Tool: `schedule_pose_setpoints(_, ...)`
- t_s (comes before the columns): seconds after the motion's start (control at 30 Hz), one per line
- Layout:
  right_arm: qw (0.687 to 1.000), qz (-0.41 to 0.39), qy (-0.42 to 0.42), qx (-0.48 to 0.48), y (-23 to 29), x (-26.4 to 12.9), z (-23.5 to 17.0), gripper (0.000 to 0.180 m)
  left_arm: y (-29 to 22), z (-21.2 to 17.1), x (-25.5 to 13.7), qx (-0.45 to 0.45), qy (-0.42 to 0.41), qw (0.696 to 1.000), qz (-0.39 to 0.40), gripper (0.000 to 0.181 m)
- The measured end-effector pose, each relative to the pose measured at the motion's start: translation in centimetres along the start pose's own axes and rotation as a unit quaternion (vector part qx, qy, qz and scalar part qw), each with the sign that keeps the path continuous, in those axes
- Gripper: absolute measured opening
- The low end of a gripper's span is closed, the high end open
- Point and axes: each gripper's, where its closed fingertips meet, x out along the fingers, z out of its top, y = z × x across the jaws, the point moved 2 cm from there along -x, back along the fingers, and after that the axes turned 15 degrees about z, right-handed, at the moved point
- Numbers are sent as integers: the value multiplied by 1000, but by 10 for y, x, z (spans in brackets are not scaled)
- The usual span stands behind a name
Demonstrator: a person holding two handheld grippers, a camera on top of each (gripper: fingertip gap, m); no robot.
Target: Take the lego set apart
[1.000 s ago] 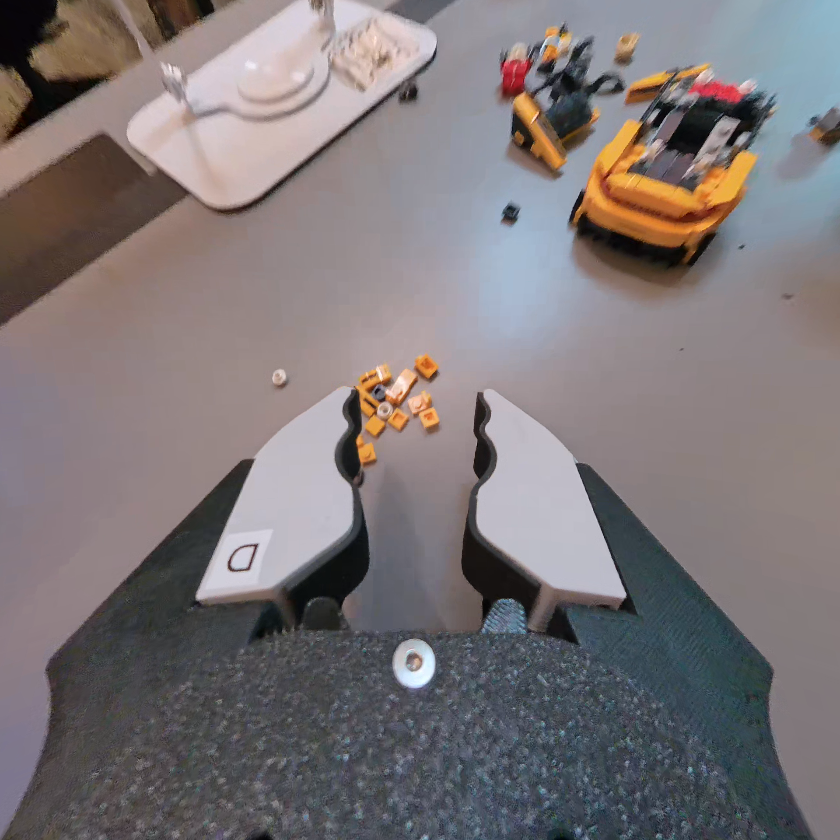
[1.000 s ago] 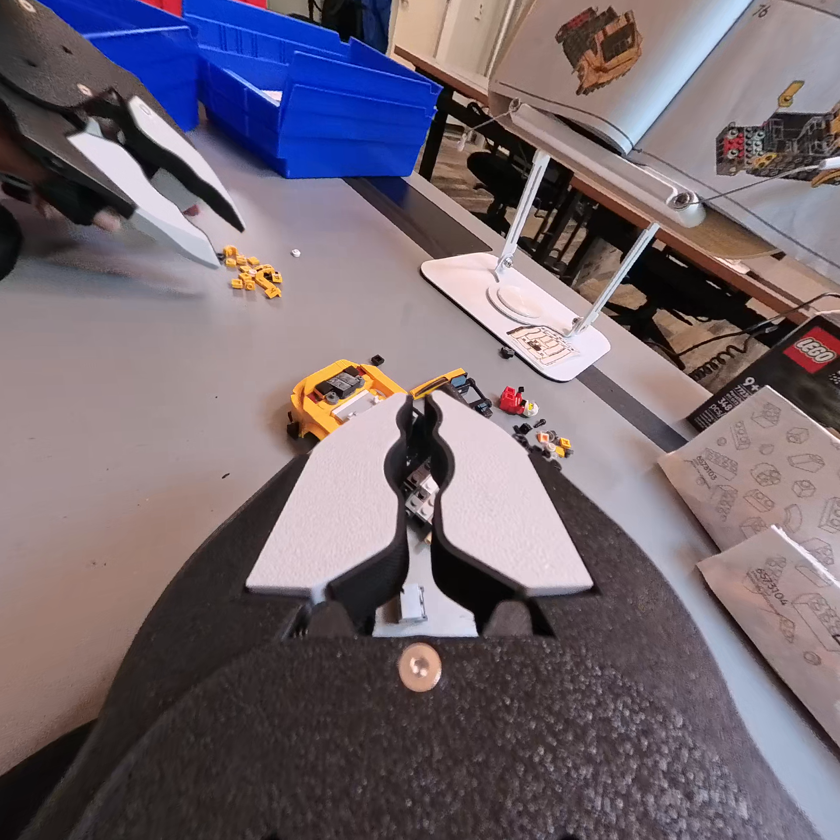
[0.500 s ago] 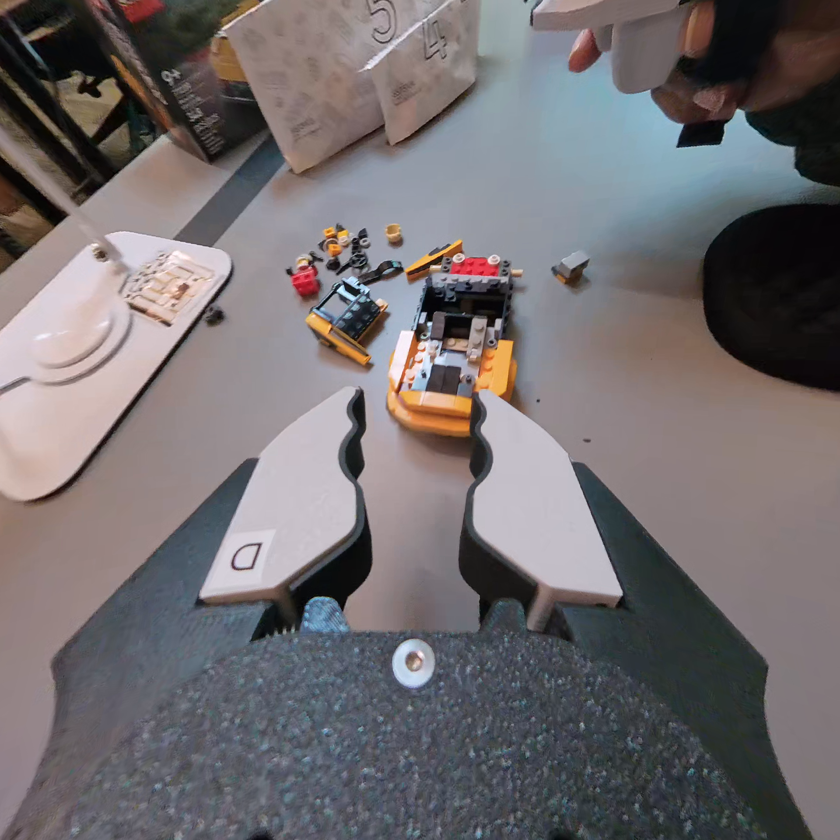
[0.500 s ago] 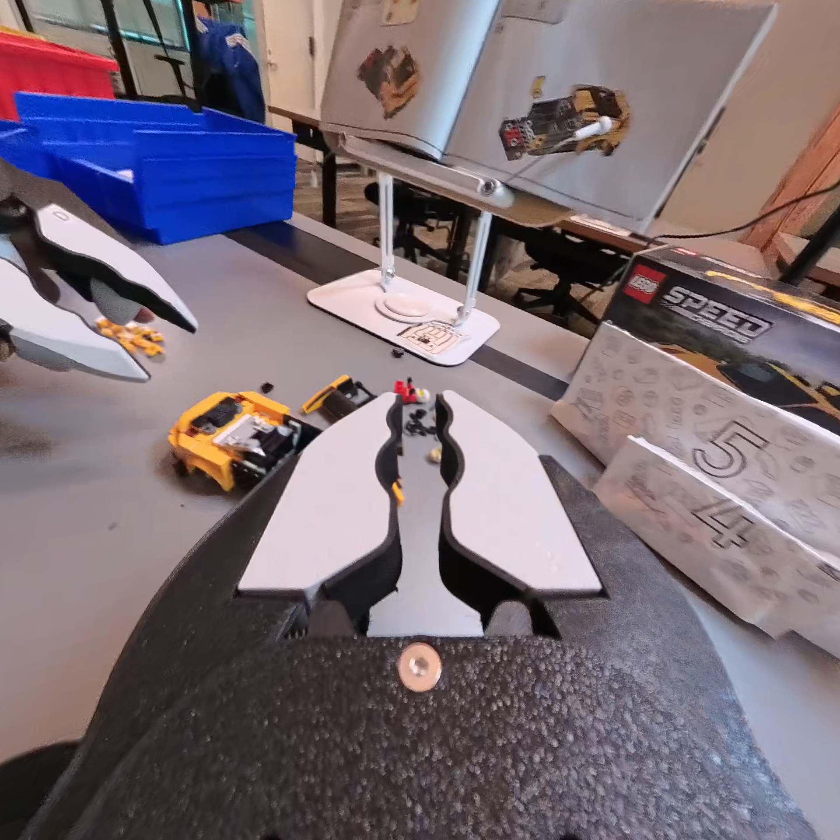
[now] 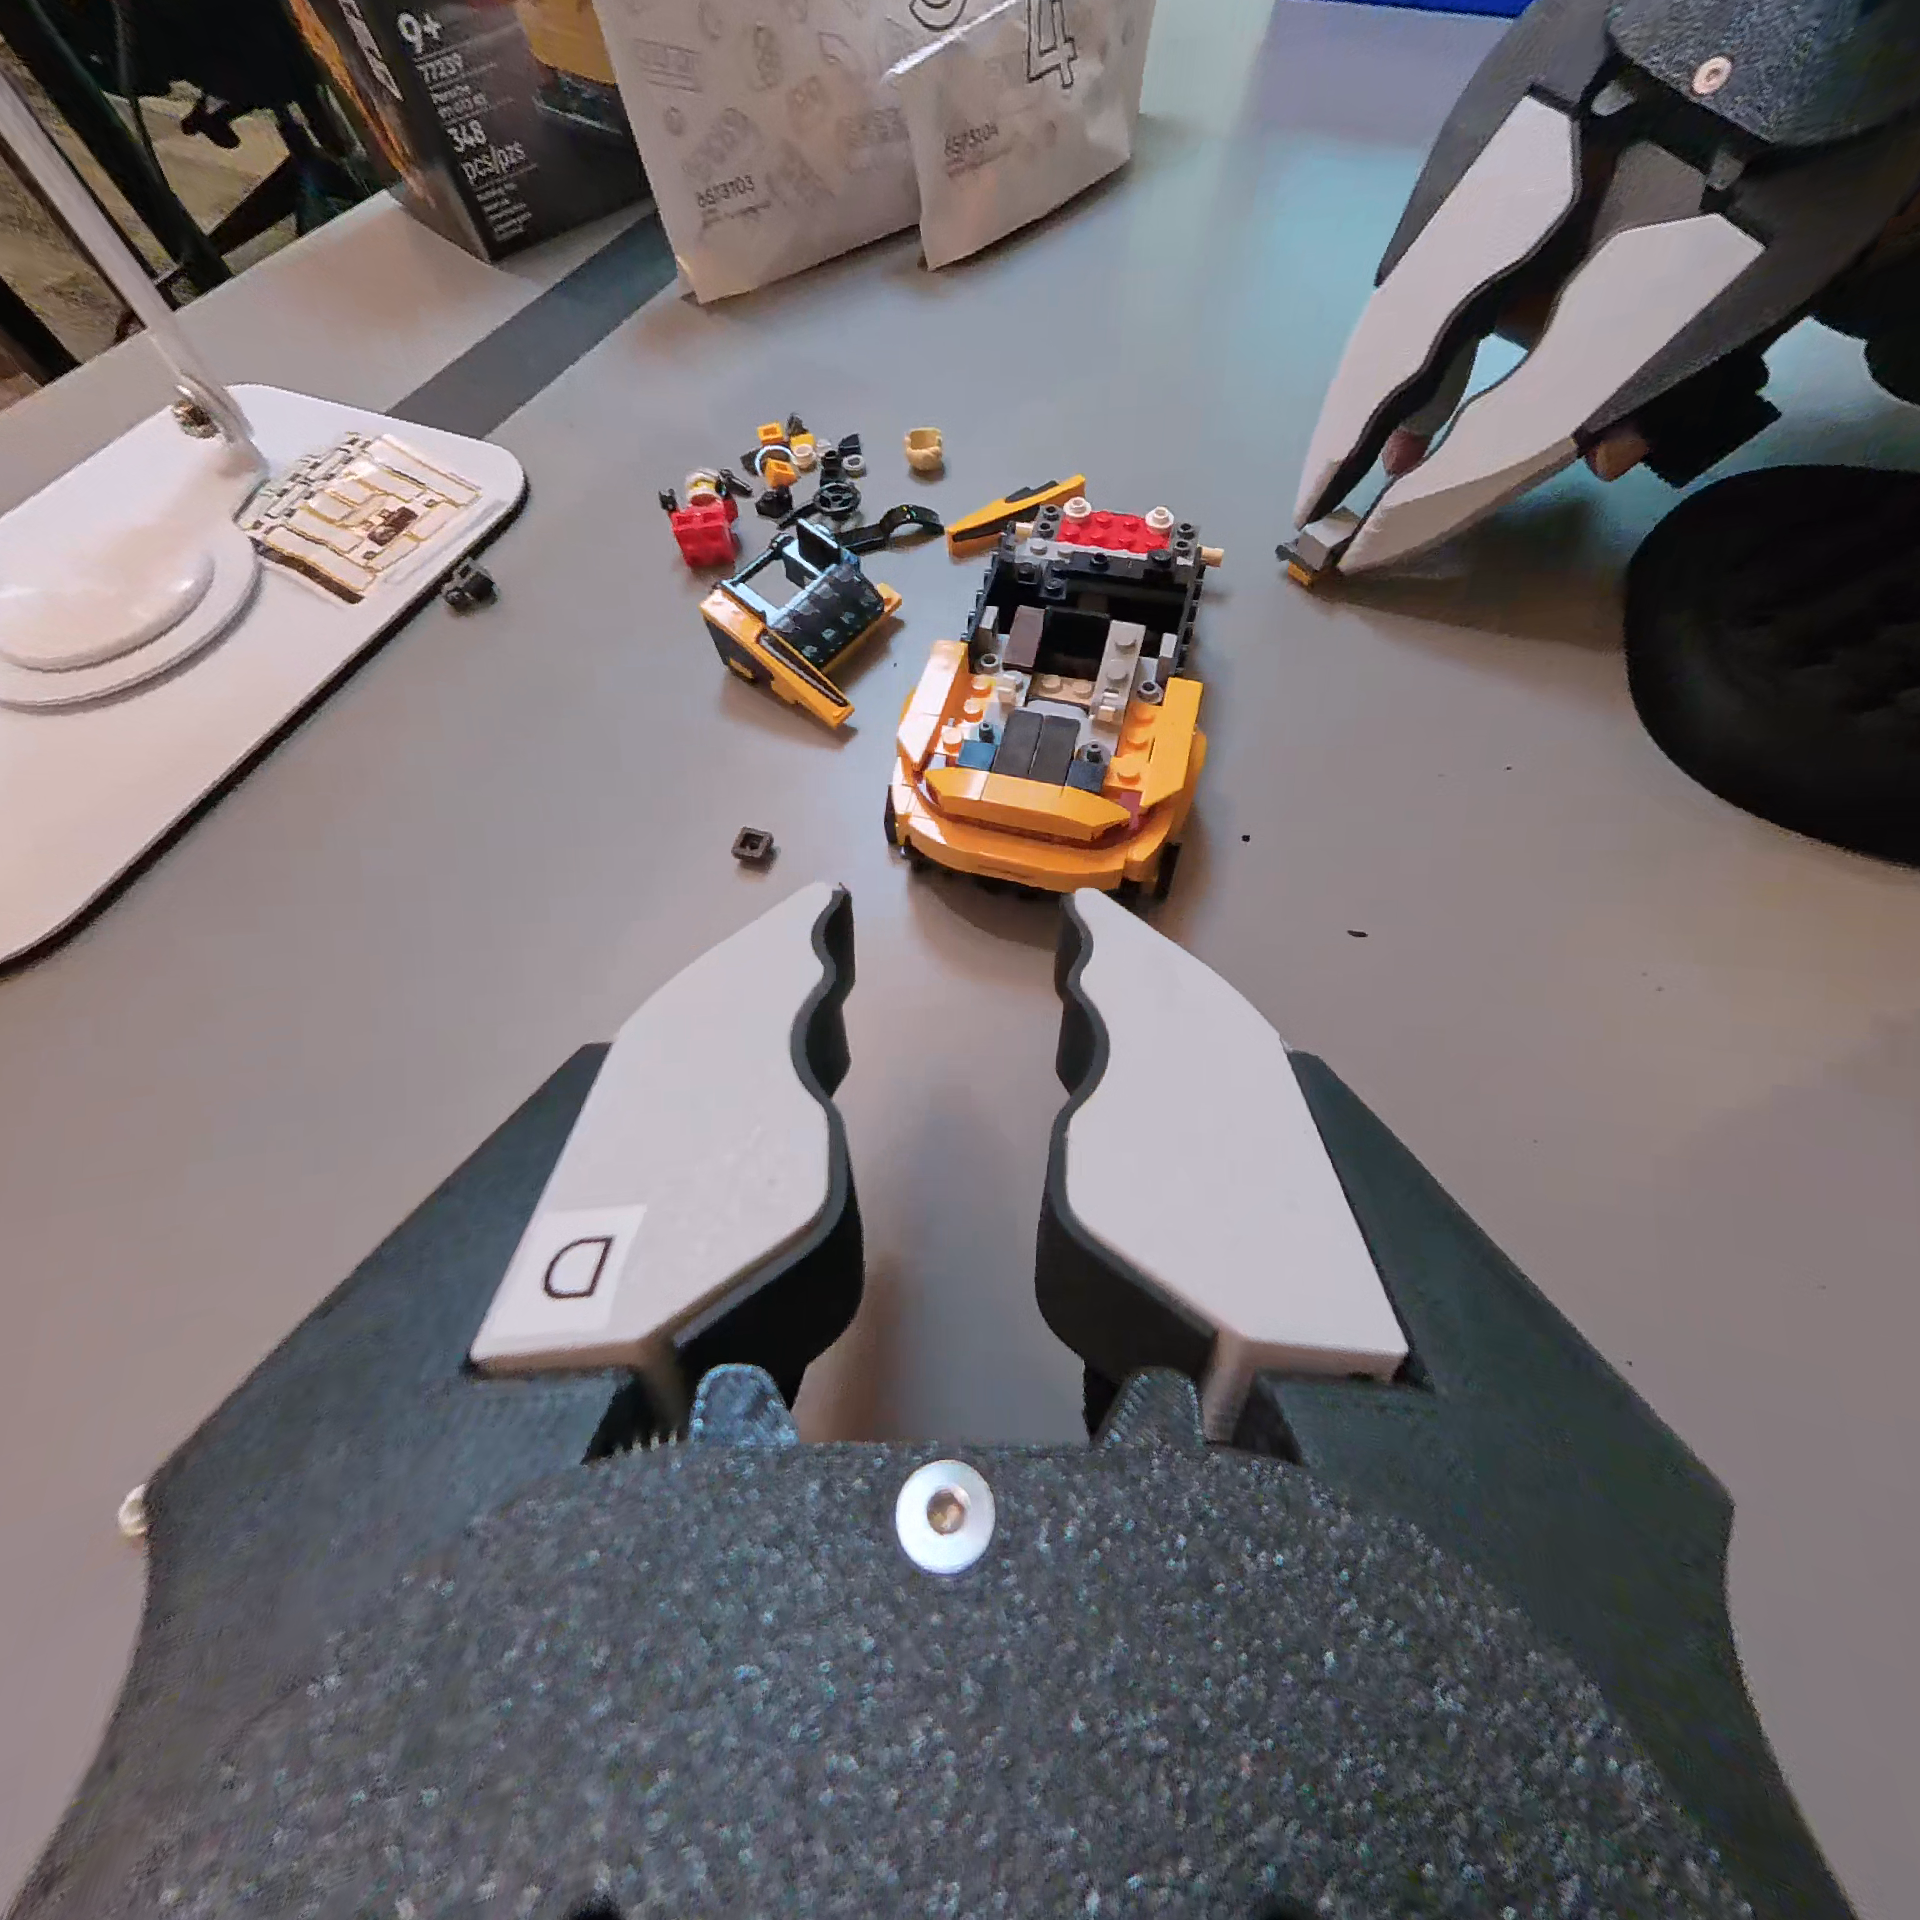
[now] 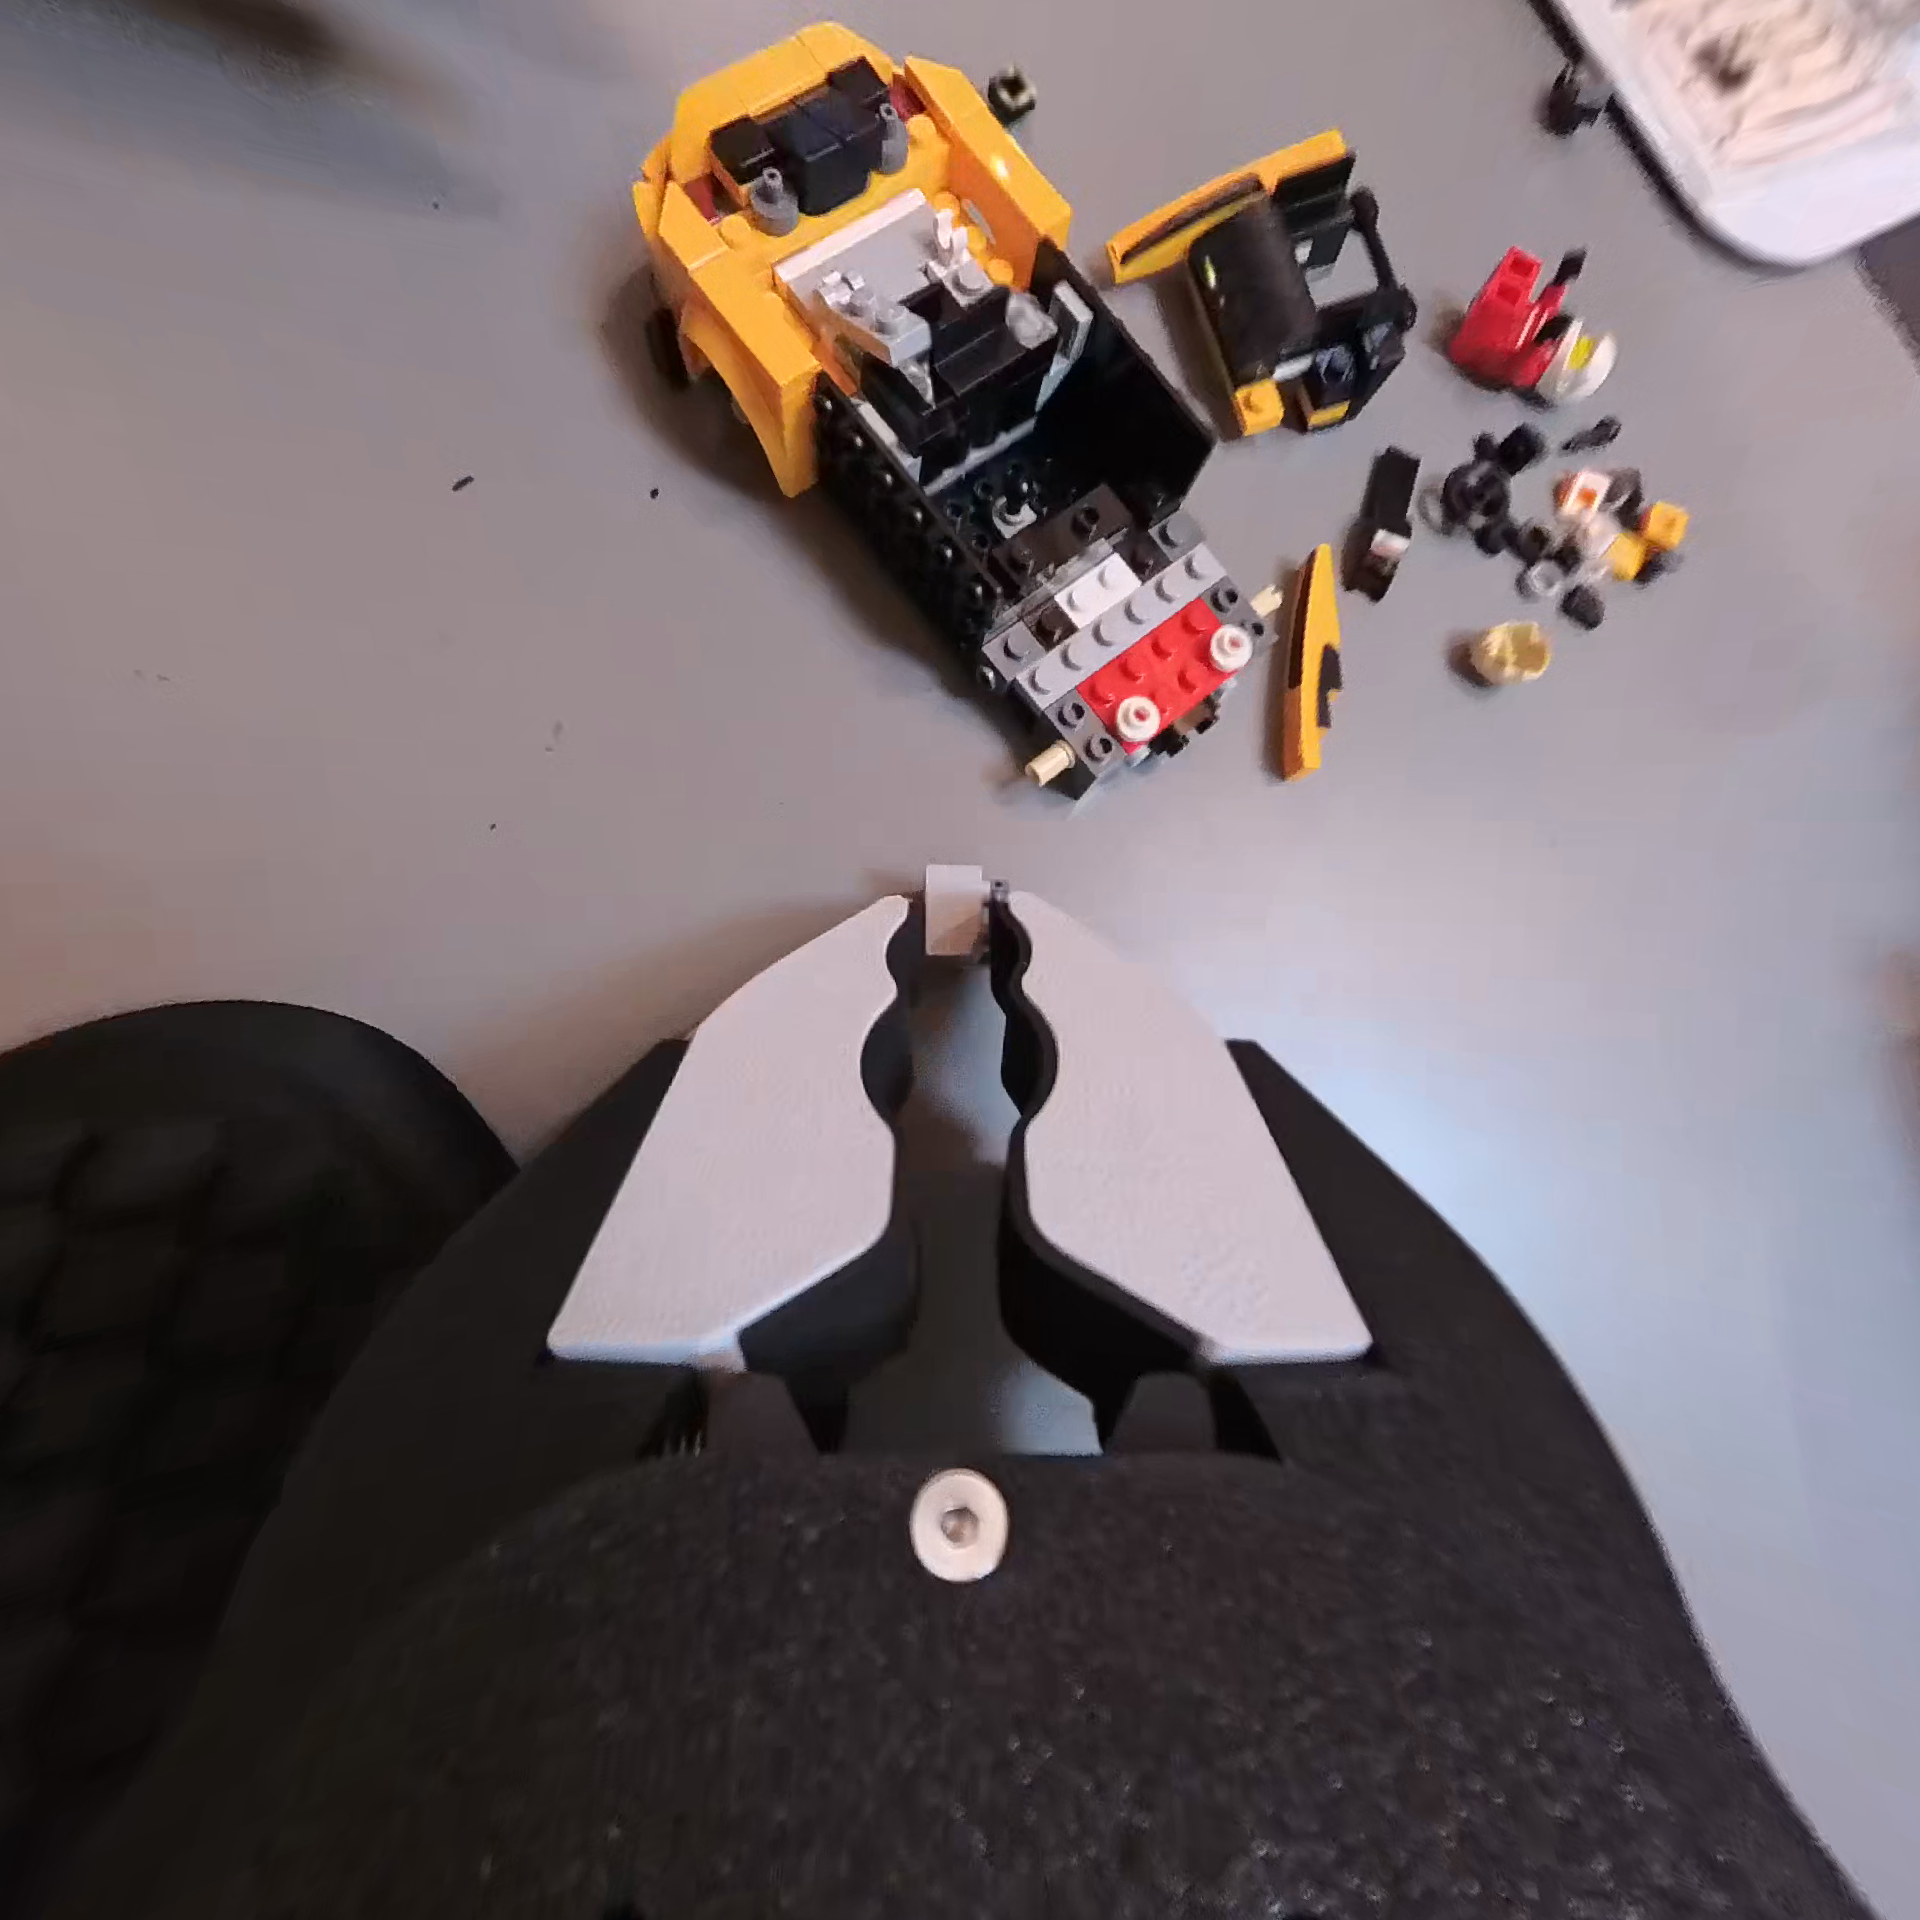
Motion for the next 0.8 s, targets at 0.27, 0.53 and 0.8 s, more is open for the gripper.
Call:
schedule_pose_setpoints(0.27, 909, -182, -174, -331, 43, -32, 92, 11, -48, 33, -21, -104, -64, 979, -163, 35)
schedule_pose_setpoints(0.53, 837, -241, -195, -450, 87, -21, 124, 11, -77, 58, -40, -167, -105, 948, -250, 35)
schedule_pose_setpoints(0.8, 840, -222, -187, -458, 92, -10, 123, 11, -83, 58, -39, -161, -100, 950, -250, 26)
